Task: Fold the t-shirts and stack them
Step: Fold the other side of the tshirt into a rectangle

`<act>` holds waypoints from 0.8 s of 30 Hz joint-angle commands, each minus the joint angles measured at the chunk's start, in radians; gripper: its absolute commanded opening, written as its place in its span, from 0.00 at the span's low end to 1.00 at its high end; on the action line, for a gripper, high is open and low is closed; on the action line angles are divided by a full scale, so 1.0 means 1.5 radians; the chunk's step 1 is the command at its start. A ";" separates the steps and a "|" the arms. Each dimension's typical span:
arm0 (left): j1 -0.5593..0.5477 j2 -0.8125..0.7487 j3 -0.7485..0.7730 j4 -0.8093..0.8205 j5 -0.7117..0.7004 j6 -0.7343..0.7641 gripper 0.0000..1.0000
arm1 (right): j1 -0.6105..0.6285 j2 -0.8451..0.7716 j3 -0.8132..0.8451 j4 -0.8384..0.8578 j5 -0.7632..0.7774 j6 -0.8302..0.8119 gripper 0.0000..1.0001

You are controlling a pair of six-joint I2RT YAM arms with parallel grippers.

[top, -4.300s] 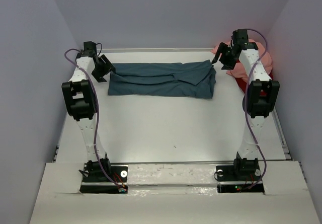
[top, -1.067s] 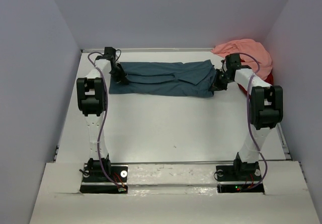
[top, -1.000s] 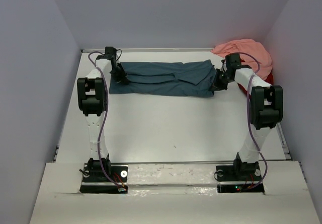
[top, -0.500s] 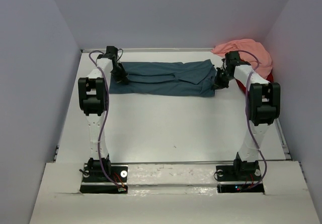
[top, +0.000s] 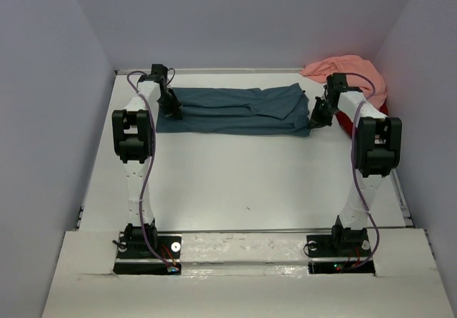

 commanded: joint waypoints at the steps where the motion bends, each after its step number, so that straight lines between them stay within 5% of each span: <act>1: 0.004 0.031 0.013 -0.026 -0.057 0.022 0.00 | -0.025 0.013 0.035 -0.020 0.065 -0.011 0.00; 4: 0.004 0.030 0.012 -0.027 -0.059 0.022 0.00 | -0.025 0.019 0.040 -0.022 0.058 -0.011 0.00; 6: 0.004 0.029 0.012 -0.027 -0.059 0.023 0.00 | -0.025 0.024 0.045 -0.023 0.043 -0.015 0.20; 7: 0.005 0.029 0.010 -0.026 -0.059 0.023 0.00 | -0.025 0.024 0.046 -0.021 0.023 -0.017 0.45; 11: 0.005 0.030 0.011 -0.025 -0.058 0.023 0.00 | -0.025 0.019 0.041 -0.018 -0.020 -0.013 0.68; 24: 0.004 0.037 0.023 -0.027 -0.049 0.017 0.00 | -0.019 -0.097 -0.073 0.014 -0.067 0.016 0.64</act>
